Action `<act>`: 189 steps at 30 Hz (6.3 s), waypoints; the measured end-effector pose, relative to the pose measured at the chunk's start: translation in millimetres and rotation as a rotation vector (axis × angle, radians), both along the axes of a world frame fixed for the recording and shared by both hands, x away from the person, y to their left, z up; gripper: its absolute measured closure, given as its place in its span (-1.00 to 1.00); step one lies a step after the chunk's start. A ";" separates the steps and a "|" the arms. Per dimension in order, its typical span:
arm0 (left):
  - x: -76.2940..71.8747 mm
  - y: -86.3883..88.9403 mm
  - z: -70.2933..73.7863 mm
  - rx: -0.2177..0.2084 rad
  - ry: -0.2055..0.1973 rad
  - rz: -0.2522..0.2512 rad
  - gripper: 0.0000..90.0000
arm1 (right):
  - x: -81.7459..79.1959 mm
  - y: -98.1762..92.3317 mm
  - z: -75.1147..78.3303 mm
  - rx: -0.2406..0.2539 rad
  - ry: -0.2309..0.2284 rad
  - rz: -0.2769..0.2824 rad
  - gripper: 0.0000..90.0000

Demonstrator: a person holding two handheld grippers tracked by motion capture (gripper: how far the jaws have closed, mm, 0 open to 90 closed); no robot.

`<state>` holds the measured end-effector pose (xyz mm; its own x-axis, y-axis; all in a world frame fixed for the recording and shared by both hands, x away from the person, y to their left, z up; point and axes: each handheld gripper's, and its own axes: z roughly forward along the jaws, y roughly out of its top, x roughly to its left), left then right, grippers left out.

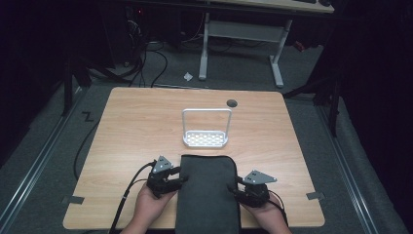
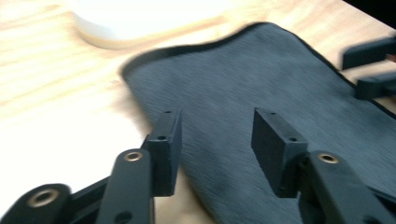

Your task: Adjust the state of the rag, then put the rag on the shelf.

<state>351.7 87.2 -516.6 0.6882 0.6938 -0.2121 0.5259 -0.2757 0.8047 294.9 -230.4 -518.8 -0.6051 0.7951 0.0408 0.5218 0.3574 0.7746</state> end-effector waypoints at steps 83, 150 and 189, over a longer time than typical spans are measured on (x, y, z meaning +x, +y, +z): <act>27.8 -2.7 13.0 -0.145 -0.066 0.082 0.80 | 51.3 31.1 19.6 0.025 -0.119 -0.103 0.77; 58.7 5.1 205.4 -0.203 -0.522 0.106 0.84 | 81.4 45.1 196.1 0.126 -0.557 -0.104 0.77; 182.5 -17.6 173.3 0.006 -0.433 0.121 0.84 | 195.2 31.0 175.3 -0.012 -0.516 -0.102 0.76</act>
